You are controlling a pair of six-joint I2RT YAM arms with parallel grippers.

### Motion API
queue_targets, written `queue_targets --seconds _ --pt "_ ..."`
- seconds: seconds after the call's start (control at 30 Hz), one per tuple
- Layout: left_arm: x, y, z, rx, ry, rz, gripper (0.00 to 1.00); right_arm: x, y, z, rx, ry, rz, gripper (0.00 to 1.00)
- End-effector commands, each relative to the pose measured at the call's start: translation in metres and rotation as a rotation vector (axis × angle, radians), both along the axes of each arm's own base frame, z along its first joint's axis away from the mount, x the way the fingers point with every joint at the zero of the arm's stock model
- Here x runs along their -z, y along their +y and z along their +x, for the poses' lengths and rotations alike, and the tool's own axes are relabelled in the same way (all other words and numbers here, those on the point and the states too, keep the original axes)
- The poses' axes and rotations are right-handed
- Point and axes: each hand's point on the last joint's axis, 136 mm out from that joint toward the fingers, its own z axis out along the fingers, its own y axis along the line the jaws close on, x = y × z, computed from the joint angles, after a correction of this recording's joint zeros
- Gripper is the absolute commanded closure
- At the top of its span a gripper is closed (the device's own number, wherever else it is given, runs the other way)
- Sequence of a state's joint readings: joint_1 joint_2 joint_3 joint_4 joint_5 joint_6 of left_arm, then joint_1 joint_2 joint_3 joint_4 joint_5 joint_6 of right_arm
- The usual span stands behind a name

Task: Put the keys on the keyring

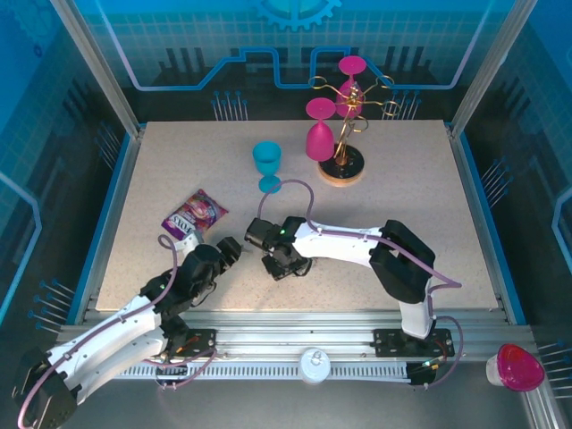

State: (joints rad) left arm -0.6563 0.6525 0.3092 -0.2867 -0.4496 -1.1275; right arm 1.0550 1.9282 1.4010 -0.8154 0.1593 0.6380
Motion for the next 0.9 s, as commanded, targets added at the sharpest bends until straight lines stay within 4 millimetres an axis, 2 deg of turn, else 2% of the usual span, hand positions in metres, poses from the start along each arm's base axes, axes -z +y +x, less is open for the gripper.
queue_targets --seconds 0.0,0.33,0.87 --pt "0.006 0.01 -0.002 -0.03 0.009 0.027 0.08 0.006 -0.002 0.0 0.015 0.005 -0.053 0.71" --pt "0.005 0.009 -0.002 -0.023 0.007 0.025 0.08 0.016 -0.003 0.0 0.024 0.017 -0.081 0.78" --pt "0.002 0.008 -0.002 -0.015 -0.002 0.025 0.08 0.018 -0.003 0.007 0.021 0.002 -0.11 0.84"
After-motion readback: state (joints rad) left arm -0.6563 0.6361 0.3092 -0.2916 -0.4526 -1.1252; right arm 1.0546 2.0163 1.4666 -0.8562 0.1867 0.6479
